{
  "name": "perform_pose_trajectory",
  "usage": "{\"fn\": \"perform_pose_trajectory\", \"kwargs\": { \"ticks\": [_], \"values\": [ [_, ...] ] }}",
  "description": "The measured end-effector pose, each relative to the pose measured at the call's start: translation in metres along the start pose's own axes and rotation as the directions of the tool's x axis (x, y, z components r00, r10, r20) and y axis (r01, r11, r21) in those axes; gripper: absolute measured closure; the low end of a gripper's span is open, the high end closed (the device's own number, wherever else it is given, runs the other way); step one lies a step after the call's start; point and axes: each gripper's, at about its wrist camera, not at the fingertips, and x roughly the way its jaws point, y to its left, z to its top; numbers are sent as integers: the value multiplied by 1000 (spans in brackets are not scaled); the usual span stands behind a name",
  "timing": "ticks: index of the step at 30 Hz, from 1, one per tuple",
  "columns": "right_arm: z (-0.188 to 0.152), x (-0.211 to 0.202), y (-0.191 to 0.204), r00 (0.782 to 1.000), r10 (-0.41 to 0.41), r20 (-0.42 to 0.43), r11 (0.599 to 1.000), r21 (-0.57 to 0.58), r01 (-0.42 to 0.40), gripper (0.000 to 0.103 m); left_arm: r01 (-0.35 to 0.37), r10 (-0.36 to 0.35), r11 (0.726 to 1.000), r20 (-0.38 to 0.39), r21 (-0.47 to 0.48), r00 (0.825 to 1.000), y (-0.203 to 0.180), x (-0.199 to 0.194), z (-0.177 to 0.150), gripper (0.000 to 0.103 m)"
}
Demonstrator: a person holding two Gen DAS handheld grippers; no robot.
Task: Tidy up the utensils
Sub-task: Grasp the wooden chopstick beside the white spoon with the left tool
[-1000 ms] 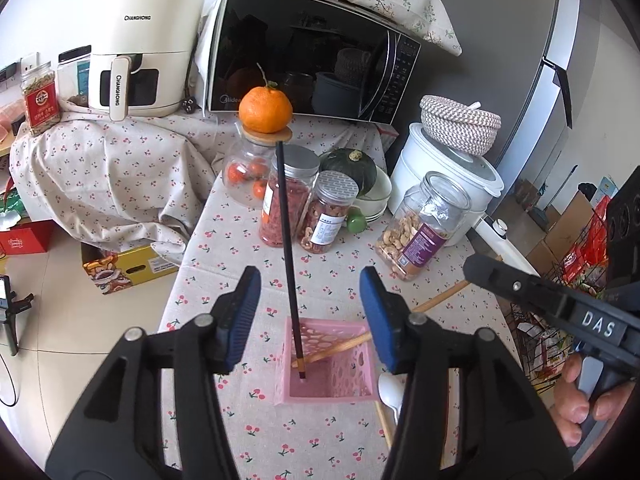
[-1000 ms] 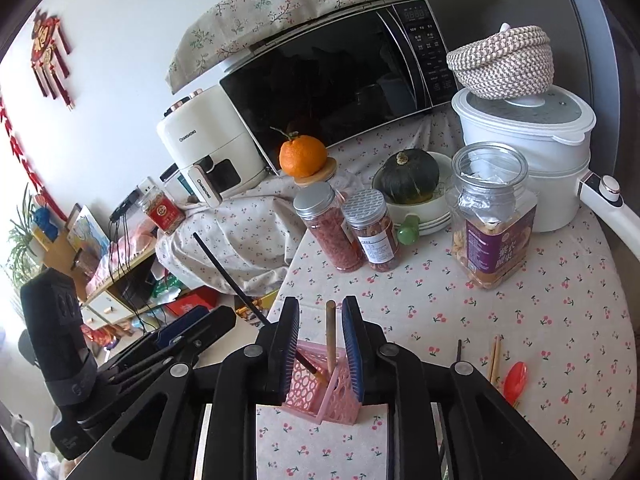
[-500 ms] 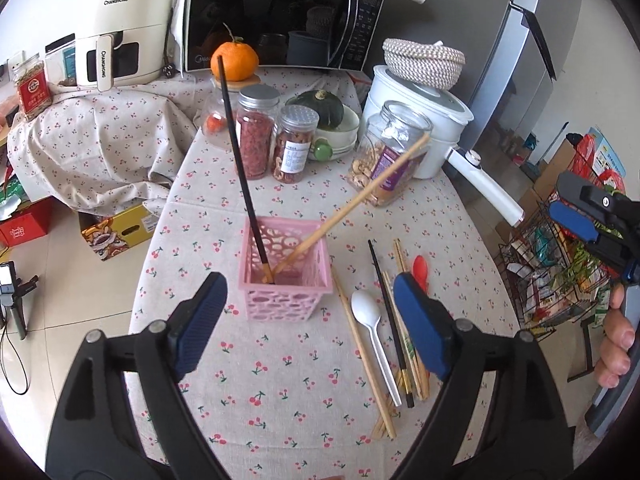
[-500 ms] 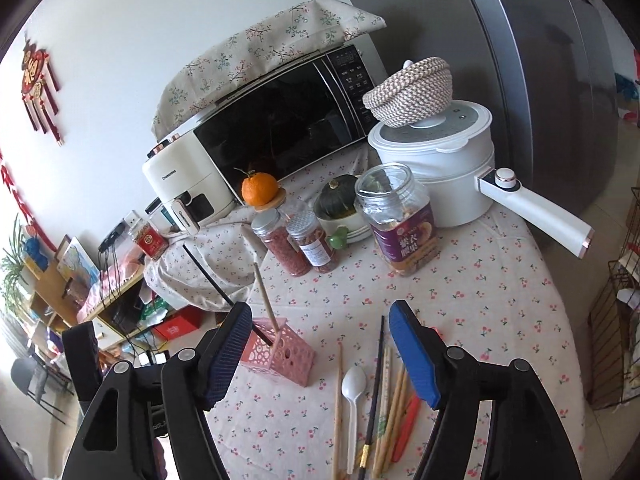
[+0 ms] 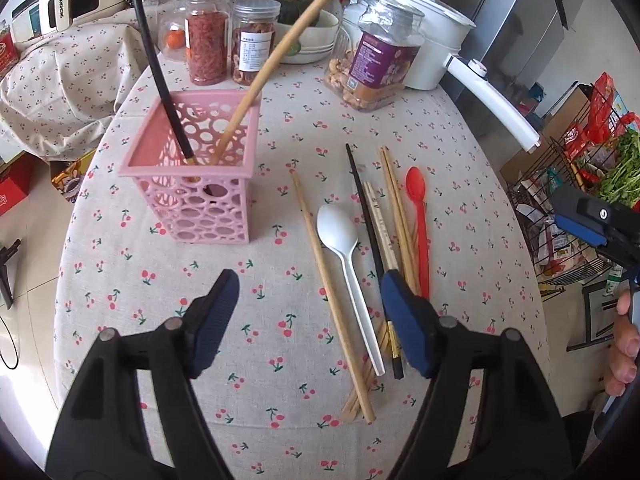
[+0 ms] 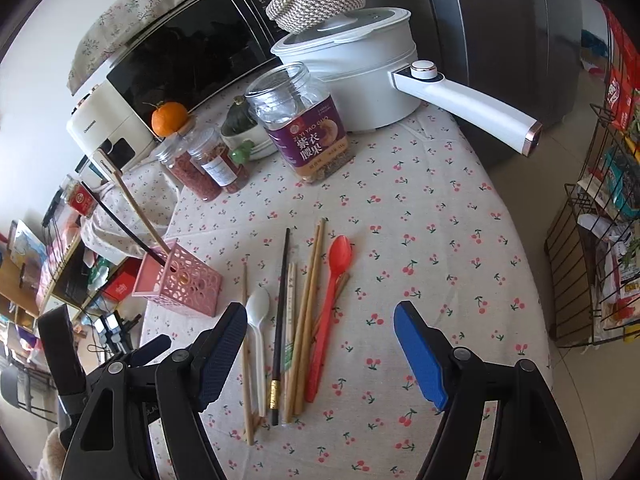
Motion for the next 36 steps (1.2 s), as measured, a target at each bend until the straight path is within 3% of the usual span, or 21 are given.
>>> {"fn": "perform_pose_trajectory", "kwargs": {
  "ticks": [2,6,10,14,26,36],
  "values": [
    [0,2,-4,1000,-14,-13,1000,-7,14,26,-6,5,1000,-23,-26,1000,0,12,1,58],
    [0,9,-14,999,-26,-44,1000,10,27,26,-16,14,998,-39,-54,999,-4,32,4,72],
    [1,14,-21,998,-38,-59,999,23,39,26,-44,42,999,-56,-22,998,-13,50,4,89],
    [1,15,-23,997,-40,-63,999,21,42,26,-72,70,997,-73,-30,995,-10,62,8,90],
    [-2,22,-21,995,-62,-82,998,2,63,26,-65,62,998,-111,-19,992,-10,75,16,94],
    [0,32,-16,992,-69,-103,998,-3,69,26,35,-18,997,-219,72,976,-9,56,7,95]
  ]
}}
